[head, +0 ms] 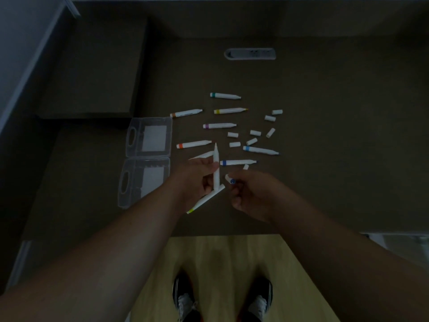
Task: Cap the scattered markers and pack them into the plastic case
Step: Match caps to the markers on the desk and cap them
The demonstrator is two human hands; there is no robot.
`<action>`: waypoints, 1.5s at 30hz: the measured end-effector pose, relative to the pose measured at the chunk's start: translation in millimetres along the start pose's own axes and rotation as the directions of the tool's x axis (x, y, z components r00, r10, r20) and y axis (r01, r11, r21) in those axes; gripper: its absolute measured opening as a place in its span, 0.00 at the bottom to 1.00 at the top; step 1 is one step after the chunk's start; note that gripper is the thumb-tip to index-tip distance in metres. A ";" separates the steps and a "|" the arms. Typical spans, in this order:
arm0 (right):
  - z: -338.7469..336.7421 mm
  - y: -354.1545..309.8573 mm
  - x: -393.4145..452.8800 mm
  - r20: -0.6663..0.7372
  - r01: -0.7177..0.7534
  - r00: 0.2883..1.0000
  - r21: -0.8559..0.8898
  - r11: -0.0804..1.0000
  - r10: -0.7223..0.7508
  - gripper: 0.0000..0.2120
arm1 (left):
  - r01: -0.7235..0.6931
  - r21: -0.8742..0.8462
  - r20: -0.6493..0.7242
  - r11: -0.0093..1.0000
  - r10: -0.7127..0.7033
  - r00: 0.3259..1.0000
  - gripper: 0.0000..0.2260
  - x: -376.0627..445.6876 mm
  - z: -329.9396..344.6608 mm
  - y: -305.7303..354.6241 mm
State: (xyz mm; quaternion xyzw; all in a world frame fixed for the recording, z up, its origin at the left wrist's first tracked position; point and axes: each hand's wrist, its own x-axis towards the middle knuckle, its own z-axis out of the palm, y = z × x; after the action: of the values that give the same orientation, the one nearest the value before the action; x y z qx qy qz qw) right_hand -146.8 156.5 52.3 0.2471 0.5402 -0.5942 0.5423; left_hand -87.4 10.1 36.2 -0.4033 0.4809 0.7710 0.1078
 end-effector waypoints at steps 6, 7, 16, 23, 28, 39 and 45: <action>2.3 -0.2 3.8 -0.002 -0.108 0.994 0.094 0.990 0.108 0.09 | -0.019 -0.082 0.065 0.996 0.025 0.998 0.05 -3.3 -0.3 -7.1; 1.6 0.8 5.5 -0.008 -0.114 0.993 0.093 0.989 0.115 0.08 | -0.019 -0.097 0.071 0.995 0.025 0.997 0.05 -4.6 0.3 -7.2; -12.4 9.9 19.0 -0.260 0.105 0.930 -0.491 0.865 -0.260 0.11 | -0.001 -0.005 -0.026 1.000 0.001 1.000 0.03 -7.8 -2.0 -8.0; -32.3 21.3 27.8 -0.215 0.149 0.837 -0.795 0.588 -0.503 0.14 | -0.116 0.843 -0.126 0.525 0.404 0.906 0.05 12.7 -25.8 -21.0; -40.7 23.9 31.2 -0.220 0.089 0.836 -0.850 0.519 -0.503 0.13 | 0.010 0.999 -0.027 0.045 0.390 0.920 0.08 22.3 -26.1 -26.5; -53.3 24.0 32.5 -0.251 0.090 0.830 -0.821 0.564 -0.498 0.13 | -0.046 0.999 0.035 0.011 0.493 0.870 0.12 41.7 -9.0 -29.6; -63.8 23.7 27.8 -0.266 0.147 0.827 -0.748 0.647 -0.495 0.12 | -0.166 0.969 0.243 -0.181 0.599 0.763 0.14 61.6 31.2 -6.9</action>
State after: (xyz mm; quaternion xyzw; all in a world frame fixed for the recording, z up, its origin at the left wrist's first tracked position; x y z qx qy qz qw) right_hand -151.9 208.1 0.2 0.0499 0.8691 -0.3594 0.3362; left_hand -139.9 25.8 -6.4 -0.1449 0.9823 0.1115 0.0398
